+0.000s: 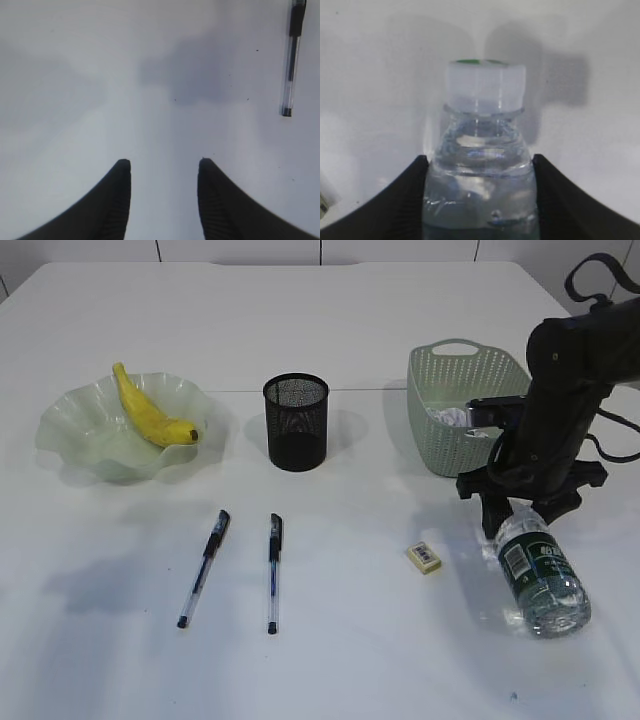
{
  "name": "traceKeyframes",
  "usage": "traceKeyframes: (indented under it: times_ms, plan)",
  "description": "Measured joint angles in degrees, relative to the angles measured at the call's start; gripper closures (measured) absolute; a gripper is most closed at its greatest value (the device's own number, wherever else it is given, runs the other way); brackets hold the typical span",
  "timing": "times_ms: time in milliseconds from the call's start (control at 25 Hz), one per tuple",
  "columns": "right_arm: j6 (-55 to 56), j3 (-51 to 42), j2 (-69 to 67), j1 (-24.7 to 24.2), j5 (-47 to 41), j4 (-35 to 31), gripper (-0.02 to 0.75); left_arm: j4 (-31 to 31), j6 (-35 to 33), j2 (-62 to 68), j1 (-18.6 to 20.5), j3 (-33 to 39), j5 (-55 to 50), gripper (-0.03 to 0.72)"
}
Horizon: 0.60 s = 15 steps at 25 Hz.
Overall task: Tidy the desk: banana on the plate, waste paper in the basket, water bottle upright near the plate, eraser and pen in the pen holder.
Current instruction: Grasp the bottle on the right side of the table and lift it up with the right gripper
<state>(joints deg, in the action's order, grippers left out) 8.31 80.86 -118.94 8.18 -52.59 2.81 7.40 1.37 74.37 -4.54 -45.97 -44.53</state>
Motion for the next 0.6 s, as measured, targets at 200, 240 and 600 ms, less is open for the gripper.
traceKeyframes:
  times_ms: [200,240,600]
  plan:
    - [0.0,0.0,0.0,0.0,-0.54,0.0,0.358,0.0,0.0,0.0,0.0,0.0,-0.11,0.385]
    - [0.0,0.0,0.0,0.0,-0.68,0.0,0.358,0.0,0.0,0.0,0.0,0.0,-0.11,0.385]
    - [-1.14,-0.11,2.2,0.0,-2.09,0.0,0.359,0.0,0.0,0.0,0.0,0.0,-0.31,0.385]
